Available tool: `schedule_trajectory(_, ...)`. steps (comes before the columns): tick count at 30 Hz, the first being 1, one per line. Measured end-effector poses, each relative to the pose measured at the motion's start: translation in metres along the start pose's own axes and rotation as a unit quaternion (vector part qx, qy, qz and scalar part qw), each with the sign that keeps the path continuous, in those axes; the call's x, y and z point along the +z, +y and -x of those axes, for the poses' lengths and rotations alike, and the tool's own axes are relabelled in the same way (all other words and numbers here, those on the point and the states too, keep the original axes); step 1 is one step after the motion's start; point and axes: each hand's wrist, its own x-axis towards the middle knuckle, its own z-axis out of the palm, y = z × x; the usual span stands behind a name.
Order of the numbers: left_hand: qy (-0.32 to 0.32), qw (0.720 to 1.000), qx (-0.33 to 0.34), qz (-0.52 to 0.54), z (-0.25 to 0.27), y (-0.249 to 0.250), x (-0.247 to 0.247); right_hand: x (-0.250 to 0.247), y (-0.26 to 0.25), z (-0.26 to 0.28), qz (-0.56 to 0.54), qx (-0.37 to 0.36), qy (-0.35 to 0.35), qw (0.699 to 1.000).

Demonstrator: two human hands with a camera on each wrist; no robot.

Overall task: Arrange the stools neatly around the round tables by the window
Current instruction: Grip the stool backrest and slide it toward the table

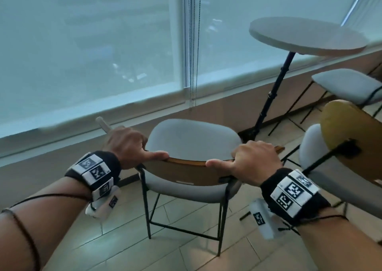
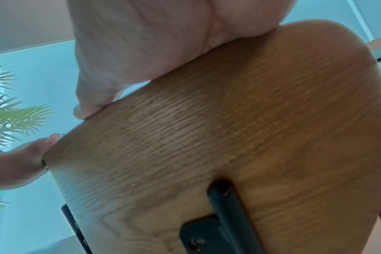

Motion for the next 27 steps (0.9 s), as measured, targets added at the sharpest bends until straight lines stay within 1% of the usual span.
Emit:
schedule_trajectory(3, -0.008, 0.998, 0.057, 0.001, -0.013, -0.011, 0.000, 0.000, -0.022, 0.013, 0.029, 0.057, 0.005, 0.998)
schedule_trajectory(6, -0.013, 0.995, 0.098, 0.025, -0.032, -0.027, 0.002, 0.002, -0.045, 0.017, 0.025, 0.120, -0.006, 0.992)
schedule_trajectory(9, -0.014, 0.990, 0.135, 0.042, -0.059, -0.045, 0.002, 0.003, -0.066, 0.009, -0.001, 0.183, -0.007, 0.983)
schedule_trajectory(12, 0.001, 0.983, 0.182, 0.038, -0.088, -0.062, 0.002, 0.002, -0.083, -0.007, -0.018, 0.235, -0.011, 0.972)
schedule_trajectory(18, 0.024, 0.968, 0.242, 0.061, -0.138, -0.098, 0.003, -0.001, -0.104, -0.050, -0.007, 0.267, -0.017, 0.963)
schedule_trajectory(23, 0.012, 0.958, 0.278, 0.065, -0.184, -0.126, 0.008, -0.005, -0.122, -0.092, -0.021, 0.305, -0.028, 0.952)
schedule_trajectory(27, 0.021, 0.947, 0.314, 0.069, -0.228, -0.151, 0.011, -0.010, -0.135, -0.129, -0.027, 0.346, -0.027, 0.938)
